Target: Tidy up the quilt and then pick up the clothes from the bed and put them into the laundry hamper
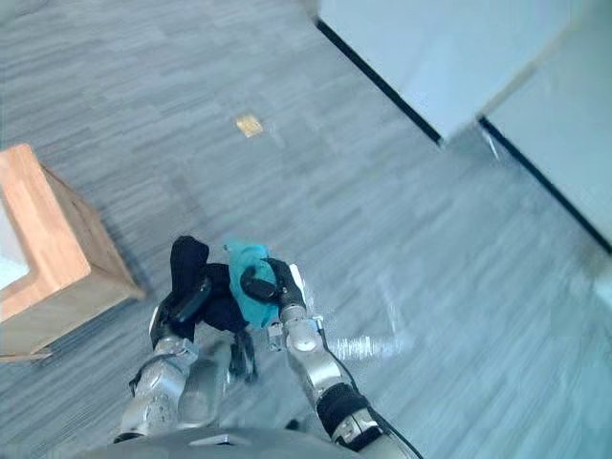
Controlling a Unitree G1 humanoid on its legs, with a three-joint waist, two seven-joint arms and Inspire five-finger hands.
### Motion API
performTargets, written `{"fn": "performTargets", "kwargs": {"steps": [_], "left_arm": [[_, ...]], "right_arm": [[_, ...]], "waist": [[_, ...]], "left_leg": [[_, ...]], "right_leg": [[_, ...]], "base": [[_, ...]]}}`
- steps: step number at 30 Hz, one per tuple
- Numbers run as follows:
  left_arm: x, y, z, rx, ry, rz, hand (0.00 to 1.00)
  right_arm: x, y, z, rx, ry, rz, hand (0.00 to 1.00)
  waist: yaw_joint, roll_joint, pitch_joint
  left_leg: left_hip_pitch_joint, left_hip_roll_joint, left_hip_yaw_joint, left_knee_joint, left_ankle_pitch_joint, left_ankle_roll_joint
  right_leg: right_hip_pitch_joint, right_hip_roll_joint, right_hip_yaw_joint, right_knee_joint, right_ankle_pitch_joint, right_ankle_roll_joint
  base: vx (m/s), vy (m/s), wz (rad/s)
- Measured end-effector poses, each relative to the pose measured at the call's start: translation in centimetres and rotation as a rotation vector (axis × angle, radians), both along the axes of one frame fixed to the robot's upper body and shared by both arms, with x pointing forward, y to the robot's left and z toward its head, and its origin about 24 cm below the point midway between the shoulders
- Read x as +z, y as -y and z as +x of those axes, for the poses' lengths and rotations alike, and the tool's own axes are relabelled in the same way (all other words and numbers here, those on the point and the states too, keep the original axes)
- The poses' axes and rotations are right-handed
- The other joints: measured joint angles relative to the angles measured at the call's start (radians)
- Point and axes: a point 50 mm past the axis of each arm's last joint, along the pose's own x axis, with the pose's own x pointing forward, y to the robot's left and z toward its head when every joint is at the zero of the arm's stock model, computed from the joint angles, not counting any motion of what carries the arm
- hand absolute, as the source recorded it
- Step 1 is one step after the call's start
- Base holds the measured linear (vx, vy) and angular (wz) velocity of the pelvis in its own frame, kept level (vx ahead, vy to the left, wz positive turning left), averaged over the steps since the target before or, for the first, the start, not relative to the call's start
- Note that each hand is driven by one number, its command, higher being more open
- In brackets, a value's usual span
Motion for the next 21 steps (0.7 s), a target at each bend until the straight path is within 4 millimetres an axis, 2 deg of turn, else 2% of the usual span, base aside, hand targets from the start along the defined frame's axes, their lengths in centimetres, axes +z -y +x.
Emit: {"fn": "performTargets", "kwargs": {"steps": [1, 2, 3, 4, 5, 6, 7, 8, 9, 10, 11, 12, 13, 14, 15, 16, 17, 18, 19, 21], "left_arm": [[-0.2, 0.0, -0.5, 0.014, -0.013, 0.001, 0.00], [0.0, 0.0, -0.7, 0.010, 0.001, 0.006, 0.00], [0.2, 0.1, -0.7, 0.010, 0.014, 0.010, 0.00], [0.5, -0.1, -1.0, 0.019, 0.036, 0.020, 0.00], [0.8, -0.4, -1.1, 0.021, 0.056, 0.036, 0.00], [0.9, -0.5, -1.0, 0.014, 0.065, 0.042, 0.00], [1.0, -0.6, -0.9, 0.004, 0.072, 0.050, 0.00], [1.0, -0.6, -0.9, -0.002, 0.071, 0.061, 0.00], [1.0, -0.6, -1.2, -0.013, 0.069, 0.077, 0.00], [1.2, -0.9, -1.8, -0.021, 0.077, 0.090, 0.00], [1.3, -0.9, -2.1, -0.033, 0.079, 0.101, 0.00], [1.1, -0.2, -2.3, -0.023, 0.073, 0.072, 0.00], [0.9, 0.4, -2.8, -0.008, 0.069, 0.038, 0.00], [0.8, 0.8, -2.8, -0.023, 0.066, 0.028, 0.00], [0.8, 0.9, -2.8, -0.029, 0.062, 0.025, 0.00], [0.6, 0.7, -3.0, -0.036, 0.050, 0.028, 0.00], [0.7, 0.6, -3.4, -0.033, 0.048, 0.027, 0.00], [0.8, 0.6, -3.5, -0.032, 0.053, 0.026, 0.00], [1.2, 0.5, -3.6, -0.029, 0.075, 0.025, 0.00], [1.9, 0.4, -3.3, -0.028, 0.112, 0.025, 0.00]], "right_arm": [[0.1, 1.1, -0.3, 0.040, 0.019, -0.025, 0.00], [0.8, 3.2, -1.1, 0.045, 0.073, -0.031, 0.00], [1.3, 4.2, -1.7, 0.043, 0.101, -0.028, 0.00], [1.8, 5.5, -2.7, 0.035, 0.137, -0.016, 0.00], [1.9, 6.4, -3.1, 0.031, 0.151, -0.016, 0.00], [1.9, 6.6, -3.2, 0.026, 0.153, -0.014, 0.00], [1.9, 6.7, -3.3, 0.017, 0.144, 0.004, 0.00], [1.8, 6.6, -3.4, 0.020, 0.143, 0.005, 0.00], [1.9, 6.0, -3.6, 0.032, 0.141, 0.020, 0.00], [1.9, 5.3, -4.1, 0.038, 0.139, 0.054, 0.00], [2.1, 5.1, -4.4, 0.041, 0.144, 0.065, 0.00], [2.5, 5.2, -4.1, 0.060, 0.159, 0.052, 0.00], [3.0, 4.9, -3.6, 0.074, 0.177, 0.058, 0.00], [3.6, 4.8, -3.1, 0.074, 0.203, 0.064, 0.00], [3.6, 4.8, -3.0, 0.070, 0.206, 0.067, 0.00], [3.5, 4.9, -3.2, 0.055, 0.195, 0.076, 0.00], [3.5, 4.8, -3.3, 0.046, 0.193, 0.082, 0.00], [3.7, 4.8, -3.3, 0.041, 0.200, 0.095, 0.00], [4.5, 4.6, -3.1, 0.032, 0.229, 0.126, 0.00], [5.8, 4.4, -2.5, 0.036, 0.282, 0.150, 0.00]], "waist": [[-0.025, 0.020, -0.003], [-0.034, 0.039, 0.000], [-0.033, 0.046, 0.003], [-0.045, 0.057, 0.001], [-0.067, 0.060, 0.001], [-0.072, 0.060, 0.001], [-0.071, 0.060, 0.002], [-0.069, 0.060, 0.002], [-0.073, 0.058, 0.002], [-0.084, 0.038, -0.011], [-0.092, 0.044, -0.019], [-0.087, 0.108, -0.039], [-0.076, 0.120, -0.043], [-0.085, 0.121, -0.042], [-0.094, 0.120, -0.040], [-0.094, 0.118, -0.030], [-0.076, 0.112, -0.022], [-0.068, 0.108, -0.020], [-0.056, 0.107, -0.018], [-0.043, 0.105, -0.017]], "left_leg": [[0.073, -0.023, -0.084, -0.067, 0.009, -0.019], [0.130, -0.036, -0.169, -0.111, 0.014, -0.033], [0.152, -0.043, -0.214, -0.126, 0.015, -0.040], [0.185, -0.043, -0.299, -0.148, 0.008, -0.058], [0.208, -0.039, -0.374, -0.157, -0.004, -0.090], [0.220, -0.035, -0.405, -0.156, -0.015, -0.110], [0.257, -0.020, -0.450, -0.155, -0.046, -0.161], [0.278, -0.009, -0.469, -0.152, -0.063, -0.189], [0.322, 0.019, -0.508, -0.135, -0.103, -0.248], [0.357, 0.038, -0.557, -0.111, -0.160, -0.283], [0.366, 0.065, -0.586, -0.091, -0.192, -0.289], [0.346, 0.160, -0.603, -0.037, -0.206, -0.308], [0.292, 0.197, -0.604, 0.048, -0.154, -0.317], [0.197, 0.216, -0.594, 0.187, -0.059, -0.309], [0.144, 0.228, -0.575, 0.275, 0.008, -0.293], [0.072, 0.254, -0.508, 0.430, 0.076, -0.274], [0.037, 0.243, -0.441, 0.539, 0.028, -0.274], [0.017, 0.226, -0.421, 0.572, 0.006, -0.274], [-0.043, 0.182, -0.380, 0.601, -0.033, -0.284], [-0.134, 0.147, -0.312, 0.576, -0.061, -0.282]], "right_leg": [[-0.043, -0.003, -0.005, -0.047, -0.027, 0.005], [-0.092, -0.009, 0.002, -0.125, -0.066, 0.003], [-0.116, -0.004, 0.009, -0.176, -0.082, 0.003], [-0.168, 0.000, 0.038, -0.321, -0.099, 0.003], [-0.206, -0.002, 0.077, -0.521, -0.090, 0.019], [-0.221, -0.001, 0.106, -0.622, -0.076, 0.035], [-0.253, -0.002, 0.182, -0.774, -0.030, 0.073], [-0.259, 0.000, 0.225, -0.827, 0.002, 0.088], [-0.266, 0.000, 0.281, -0.899, 0.070, 0.096], [-0.265, -0.001, 0.310, -0.888, 0.090, 0.090], [-0.277, 0.017, 0.323, -0.820, 0.195, 0.109], [-0.309, 0.077, 0.291, -0.688, 0.110, 0.057], [-0.320, 0.104, 0.240, -0.642, 0.051, 0.019], [-0.297, 0.120, 0.200, -0.652, 0.029, -0.006], [-0.270, 0.127, 0.179, -0.676, 0.024, -0.015], [-0.176, 0.150, 0.152, -0.749, 0.023, -0.028], [-0.079, 0.168, 0.141, -0.818, 0.028, -0.038], [-0.042, 0.172, 0.135, -0.842, 0.029, -0.039], [0.011, 0.176, 0.109, -0.886, 0.024, -0.046], [0.053, 0.178, 0.078, -0.932, 0.021, -0.048]], "base": [[0.65, -0.075, 2.04], [0.65, -0.118, 2.19], [0.66, -0.218, 2.20], [0.64, -0.297, 1.99], [0.63, -0.340, 1.92], [0.63, -0.421, 1.65], [0.50, -0.391, 1.10], [0.65, -0.543, 1.30], [0.65, -0.626, 1.43], [0.64, -0.674, 1.56], [0.61, -0.686, 1.30], [0.65, -0.721, 0.67], [0.73, -0.796, 0.56], [0.49, -0.547, 0.47], [0.50, -0.486, 0.71], [0.48, -0.391, 0.59], [0.56, -0.445, 0.44], [0.43, -0.279, 0.29], [0.25, -0.142, 0.26], [0.31, -0.118, 0.38]]}}
